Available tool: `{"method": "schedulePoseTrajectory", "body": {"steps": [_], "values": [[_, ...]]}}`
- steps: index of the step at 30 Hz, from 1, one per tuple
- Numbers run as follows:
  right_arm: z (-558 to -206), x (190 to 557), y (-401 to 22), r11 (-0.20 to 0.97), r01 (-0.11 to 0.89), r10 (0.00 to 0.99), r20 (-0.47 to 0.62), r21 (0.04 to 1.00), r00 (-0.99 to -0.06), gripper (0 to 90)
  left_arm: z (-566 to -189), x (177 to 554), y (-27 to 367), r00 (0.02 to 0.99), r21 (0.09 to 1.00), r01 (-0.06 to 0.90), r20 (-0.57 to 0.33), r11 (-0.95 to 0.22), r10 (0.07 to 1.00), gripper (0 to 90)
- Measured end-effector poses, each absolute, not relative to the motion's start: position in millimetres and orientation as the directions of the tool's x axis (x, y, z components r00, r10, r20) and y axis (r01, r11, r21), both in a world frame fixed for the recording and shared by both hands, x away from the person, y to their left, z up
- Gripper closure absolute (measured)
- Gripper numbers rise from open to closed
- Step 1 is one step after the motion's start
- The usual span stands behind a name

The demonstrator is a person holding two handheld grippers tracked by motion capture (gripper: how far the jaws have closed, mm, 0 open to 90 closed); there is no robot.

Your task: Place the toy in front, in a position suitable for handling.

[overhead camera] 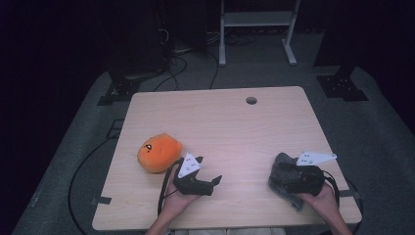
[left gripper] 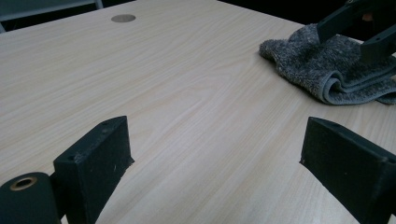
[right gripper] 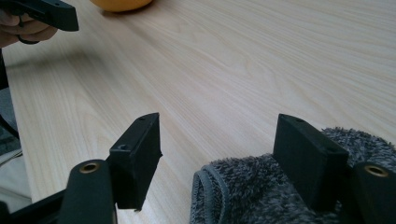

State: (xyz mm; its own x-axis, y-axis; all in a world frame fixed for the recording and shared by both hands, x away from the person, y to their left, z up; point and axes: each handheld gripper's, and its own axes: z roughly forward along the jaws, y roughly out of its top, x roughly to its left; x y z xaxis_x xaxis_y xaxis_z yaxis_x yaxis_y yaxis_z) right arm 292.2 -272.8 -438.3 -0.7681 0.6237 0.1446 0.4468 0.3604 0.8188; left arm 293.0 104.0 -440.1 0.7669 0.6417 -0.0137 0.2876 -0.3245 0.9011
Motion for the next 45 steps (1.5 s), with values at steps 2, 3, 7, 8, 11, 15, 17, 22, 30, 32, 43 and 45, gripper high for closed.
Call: {"method": "schedulePoseTrajectory", "body": {"steps": [2,3,7,8,11,15,17,22,30,32,43,45], "values": [[-438,293,-273,0.357,0.448,0.623,0.149,0.820,-0.768,30.7,-439,293,105,0.767,0.903,0.283,-0.012,-0.322,0.642,7.9],[-438,293,-272,0.357,0.448,0.622,0.149,0.820,-0.769,30.7,-439,293,106,0.767,0.903,0.287,-0.016,-0.320,0.642,8.0],[-438,293,-271,0.363,0.443,0.621,0.142,0.820,-0.771,30.7,-435,293,109,0.764,0.909,0.282,-0.019,-0.307,0.646,8.1],[-438,293,-271,0.363,0.443,0.621,0.142,0.820,-0.771,30.7,-435,293,109,0.764,0.909,0.282,-0.019,-0.307,0.646,8.1],[-437,292,-271,0.359,0.441,0.622,0.141,0.822,-0.770,30.6,-430,293,112,0.765,0.915,0.270,-0.015,-0.299,0.644,8.3],[-437,293,-270,0.363,0.445,0.623,0.142,0.819,-0.769,30.5,-422,296,119,0.759,0.929,0.255,-0.020,-0.269,0.651,8.3],[-437,293,-269,0.367,0.442,0.623,0.137,0.819,-0.770,30.5,-417,296,123,0.754,0.935,0.243,-0.015,-0.258,0.657,8.3],[-437,293,-269,0.366,0.444,0.624,0.138,0.818,-0.769,30.3,-408,297,133,0.734,0.946,0.226,-0.010,-0.231,0.679,8.3],[-437,293,-269,0.371,0.440,0.624,0.131,0.817,-0.770,30.3,-395,301,155,0.695,0.961,0.205,-0.007,-0.188,0.719,8.3],[-437,293,-269,0.370,0.441,0.625,0.132,0.818,-0.769,30.3,-392,303,164,0.676,0.964,0.203,-0.010,-0.173,0.737,8.3],[-437,293,-269,0.369,0.443,0.626,0.134,0.817,-0.768,30.3,-385,308,197,0.595,0.970,0.193,0.005,-0.149,0.804,8.3],[-438,293,-269,0.369,0.444,0.626,0.134,0.816,-0.768,30.2,-385,309,202,0.582,0.970,0.196,0.005,-0.146,0.813,8.3]]}}
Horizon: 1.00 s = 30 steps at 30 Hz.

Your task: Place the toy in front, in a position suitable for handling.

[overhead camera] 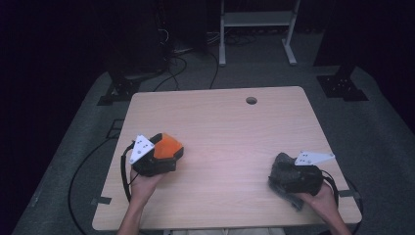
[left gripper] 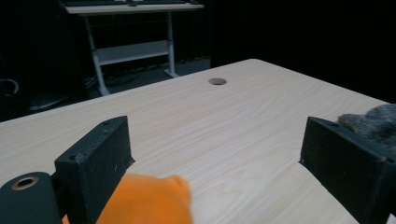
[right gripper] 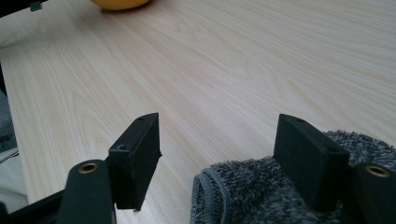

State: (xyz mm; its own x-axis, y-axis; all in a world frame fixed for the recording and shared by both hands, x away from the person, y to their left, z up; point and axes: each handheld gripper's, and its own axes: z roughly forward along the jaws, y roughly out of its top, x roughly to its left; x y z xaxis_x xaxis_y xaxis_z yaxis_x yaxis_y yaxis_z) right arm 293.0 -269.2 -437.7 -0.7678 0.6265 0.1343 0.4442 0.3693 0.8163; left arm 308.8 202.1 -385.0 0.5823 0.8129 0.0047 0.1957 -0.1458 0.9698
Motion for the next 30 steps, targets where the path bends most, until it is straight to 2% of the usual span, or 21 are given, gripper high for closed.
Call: {"method": "schedulePoseTrajectory", "body": {"steps": [6,11,21,25,30], "values": [[-438,294,-269,0.370,0.444,0.625,0.135,0.816,-0.769,30.3,-388,314,225,0.533,0.967,0.217,-0.001,-0.136,0.846,8.3],[-438,294,-270,0.368,0.444,0.626,0.136,0.817,-0.768,30.3,-394,320,245,0.497,0.958,0.266,-0.043,-0.105,0.867,8.2],[-438,293,-270,0.370,0.443,0.628,0.132,0.817,-0.767,30.3,-409,329,255,0.471,0.938,0.333,-0.077,-0.096,0.879,8.3],[-437,293,-270,0.368,0.444,0.630,0.131,0.817,-0.765,30.3,-420,336,257,0.476,0.913,0.395,-0.108,-0.103,0.873,8.2],[-436,293,-271,0.366,0.440,0.631,0.128,0.820,-0.765,30.3,-425,339,255,0.462,0.888,0.433,-0.069,-0.157,0.884,8.4]]}}
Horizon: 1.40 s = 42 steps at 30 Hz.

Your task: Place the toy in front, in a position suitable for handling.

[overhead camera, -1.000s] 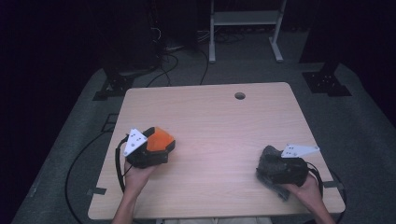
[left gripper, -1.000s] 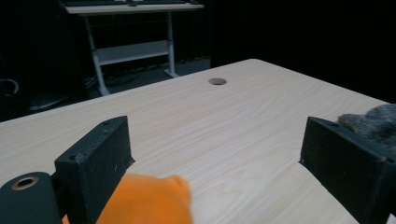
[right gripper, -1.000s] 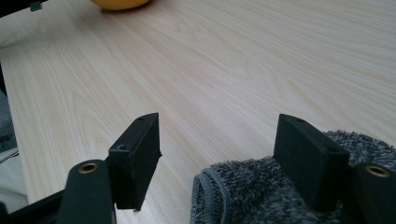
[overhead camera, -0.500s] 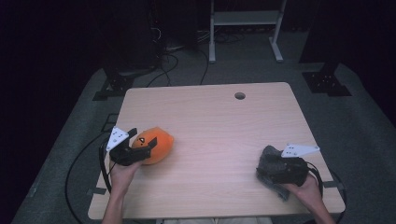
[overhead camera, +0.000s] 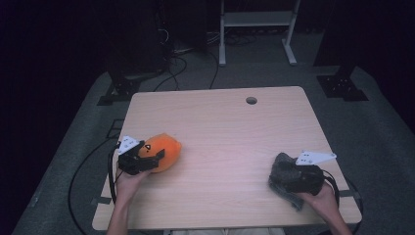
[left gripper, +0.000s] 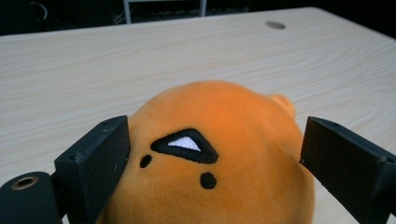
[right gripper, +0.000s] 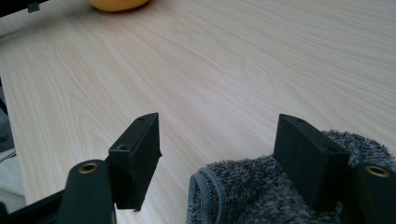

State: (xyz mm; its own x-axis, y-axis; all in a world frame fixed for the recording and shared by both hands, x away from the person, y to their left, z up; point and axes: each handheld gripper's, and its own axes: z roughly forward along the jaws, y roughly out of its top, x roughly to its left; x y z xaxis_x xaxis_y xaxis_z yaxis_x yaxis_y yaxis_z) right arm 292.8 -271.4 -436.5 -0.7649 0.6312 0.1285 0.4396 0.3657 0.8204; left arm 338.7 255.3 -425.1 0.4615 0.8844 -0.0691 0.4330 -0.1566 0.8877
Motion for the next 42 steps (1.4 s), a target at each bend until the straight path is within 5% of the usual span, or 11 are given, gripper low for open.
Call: {"method": "schedulePoseTrajectory", "body": {"steps": [10,15,29,42], "values": [[-434,293,-274,0.364,0.435,0.641,0.118,0.824,-0.758,30.4,-426,332,250,0.459,0.885,0.404,0.021,-0.230,0.888,39.8],[-433,293,-277,0.357,0.435,0.647,0.116,0.827,-0.753,30.4,-424,331,250,0.447,0.897,0.390,0.015,-0.210,0.895,46.3],[-434,295,-291,0.354,0.457,0.704,0.089,0.816,-0.704,31.2,-407,324,243,0.490,0.934,0.330,-0.044,-0.138,0.871,49.1],[-443,319,-289,0.397,0.544,0.782,0.038,0.739,-0.623,37.5,-399,313,177,0.668,0.943,0.260,-0.022,-0.206,0.744,48.3]]}}
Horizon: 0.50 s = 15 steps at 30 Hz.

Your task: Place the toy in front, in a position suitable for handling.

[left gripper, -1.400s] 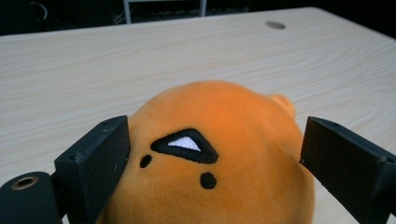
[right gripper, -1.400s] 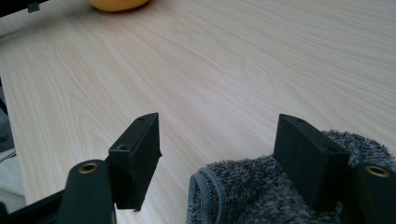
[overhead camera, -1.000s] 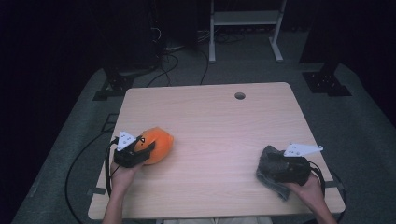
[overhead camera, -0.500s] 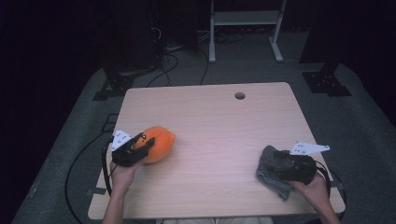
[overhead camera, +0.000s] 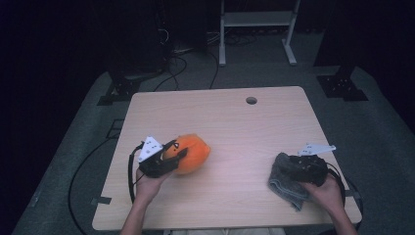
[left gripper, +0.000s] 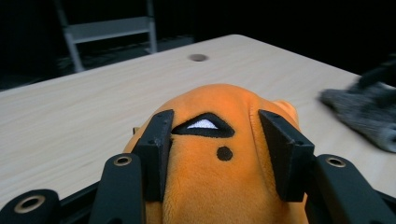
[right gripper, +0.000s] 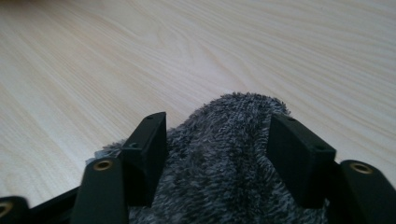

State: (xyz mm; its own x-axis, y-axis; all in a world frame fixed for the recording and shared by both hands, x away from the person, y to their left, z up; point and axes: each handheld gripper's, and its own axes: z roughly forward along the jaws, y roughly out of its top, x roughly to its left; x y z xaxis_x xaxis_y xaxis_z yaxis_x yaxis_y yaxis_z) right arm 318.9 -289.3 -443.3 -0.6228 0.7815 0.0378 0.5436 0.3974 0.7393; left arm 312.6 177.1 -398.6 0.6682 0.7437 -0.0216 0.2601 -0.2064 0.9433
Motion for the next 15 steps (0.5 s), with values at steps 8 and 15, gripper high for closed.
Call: {"method": "schedulePoseTrajectory", "body": {"steps": [8,15], "values": [[-452,328,-284,0.426,0.596,0.791,0.039,0.680,-0.611,42.9,-405,303,136,0.750,0.944,0.224,-0.008,-0.243,0.661,47.9],[-457,329,-283,0.434,0.627,0.800,0.044,0.647,-0.599,49.7,-414,297,104,0.807,0.947,0.206,-0.022,-0.246,0.591,47.4]]}}
